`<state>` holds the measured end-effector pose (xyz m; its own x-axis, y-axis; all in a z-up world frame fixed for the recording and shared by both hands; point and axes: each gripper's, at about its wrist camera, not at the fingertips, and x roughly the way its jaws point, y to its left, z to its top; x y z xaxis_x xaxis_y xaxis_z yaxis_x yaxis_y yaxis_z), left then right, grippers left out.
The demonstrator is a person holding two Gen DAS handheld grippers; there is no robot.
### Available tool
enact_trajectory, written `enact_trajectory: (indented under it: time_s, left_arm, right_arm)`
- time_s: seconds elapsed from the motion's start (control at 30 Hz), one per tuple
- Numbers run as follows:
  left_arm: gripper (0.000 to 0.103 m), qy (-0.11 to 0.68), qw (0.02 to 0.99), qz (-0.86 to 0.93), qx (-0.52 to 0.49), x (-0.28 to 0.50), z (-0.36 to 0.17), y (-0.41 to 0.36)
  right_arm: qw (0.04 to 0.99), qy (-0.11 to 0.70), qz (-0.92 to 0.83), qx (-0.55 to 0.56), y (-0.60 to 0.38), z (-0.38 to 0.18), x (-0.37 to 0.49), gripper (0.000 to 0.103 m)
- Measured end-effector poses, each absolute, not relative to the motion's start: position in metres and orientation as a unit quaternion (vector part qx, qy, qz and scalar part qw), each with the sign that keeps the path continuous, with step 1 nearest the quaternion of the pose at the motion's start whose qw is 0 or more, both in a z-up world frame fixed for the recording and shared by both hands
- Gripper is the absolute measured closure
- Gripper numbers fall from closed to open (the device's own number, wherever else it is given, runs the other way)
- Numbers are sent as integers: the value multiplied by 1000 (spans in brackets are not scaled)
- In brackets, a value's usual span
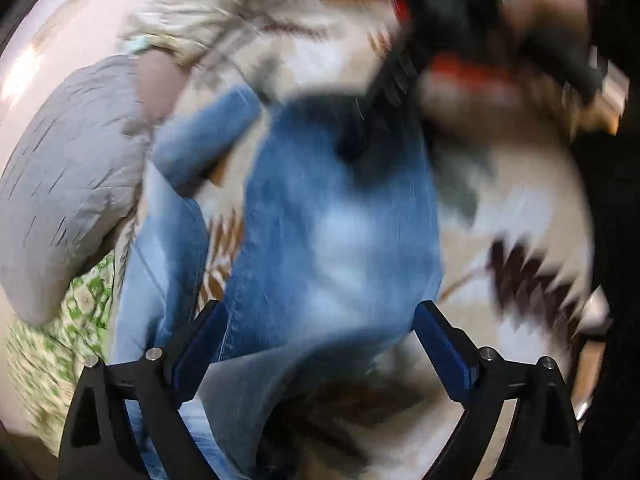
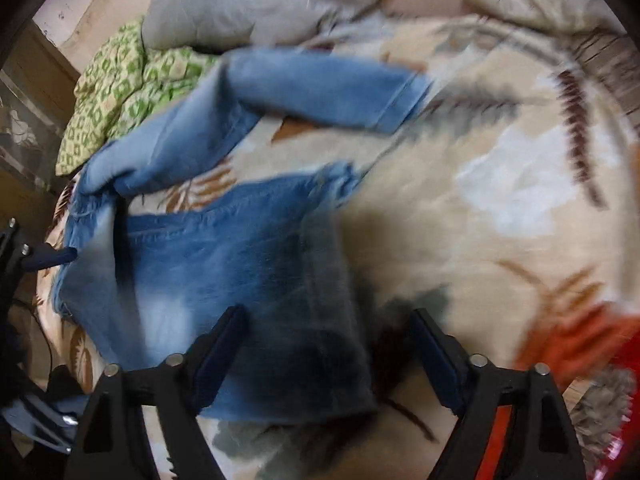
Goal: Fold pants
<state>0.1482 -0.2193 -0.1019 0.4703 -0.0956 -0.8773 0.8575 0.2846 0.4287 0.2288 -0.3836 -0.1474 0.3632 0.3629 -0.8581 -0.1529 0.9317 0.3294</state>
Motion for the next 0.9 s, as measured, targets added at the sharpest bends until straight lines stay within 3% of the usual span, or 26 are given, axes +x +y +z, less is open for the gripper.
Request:
enact_trajectory:
  time_s: [0.03, 0.07, 0.1, 0.17, 0.4, 0.47, 0.5, 0.57, 0.6, 0.63, 0.7, 0.9]
  left_arm:
    - [18, 386, 694, -334, 508, 148, -109, -219]
    - [40, 388, 688, -335, 514, 148, -115, -218]
    - [95, 405, 682, -338, 507, 148, -119, -215]
    - [93, 429, 696, -322, 478, 151, -115, -214]
    - [93, 380, 754, -385, 373, 122, -65, -226]
    - [91, 398, 752, -389, 354, 126, -73, -236]
    - [84, 406, 753, -381, 352, 127, -77, -240]
    - [57, 403, 768, -364, 338, 123, -75, -243]
    - [26, 391, 781, -359, 331, 120, -69, -242]
    - [8, 363, 802, -348, 323, 113, -57, -238]
    - [7, 315, 833, -329, 316, 100, -37, -234]
    - [4, 310, 880, -234, 273, 101, -14, -226]
  right_arm:
    - [816, 539, 177, 111, -381, -149, 228, 73]
    - [816, 535, 185, 117, -379, -148, 224, 75]
    - [828, 522, 178, 99, -375, -140, 214, 84]
    - [841, 505, 178, 83, -373, -129, 200, 85]
    - [887, 438, 115, 90, -419, -62, 128, 86]
    - [892, 437, 82, 79, -430, -57, 119, 86]
    - [890, 443, 74, 75, -433, -60, 118, 85]
    - [885, 456, 57, 75, -434, -66, 119, 76]
    - [888, 454, 36, 59, -432, -66, 116, 68]
    - [895, 443, 16, 44, -431, -63, 112, 47]
    - [912, 407, -13, 44, -437, -52, 96, 10]
    - [936, 342, -39, 78, -436, -23, 71, 8]
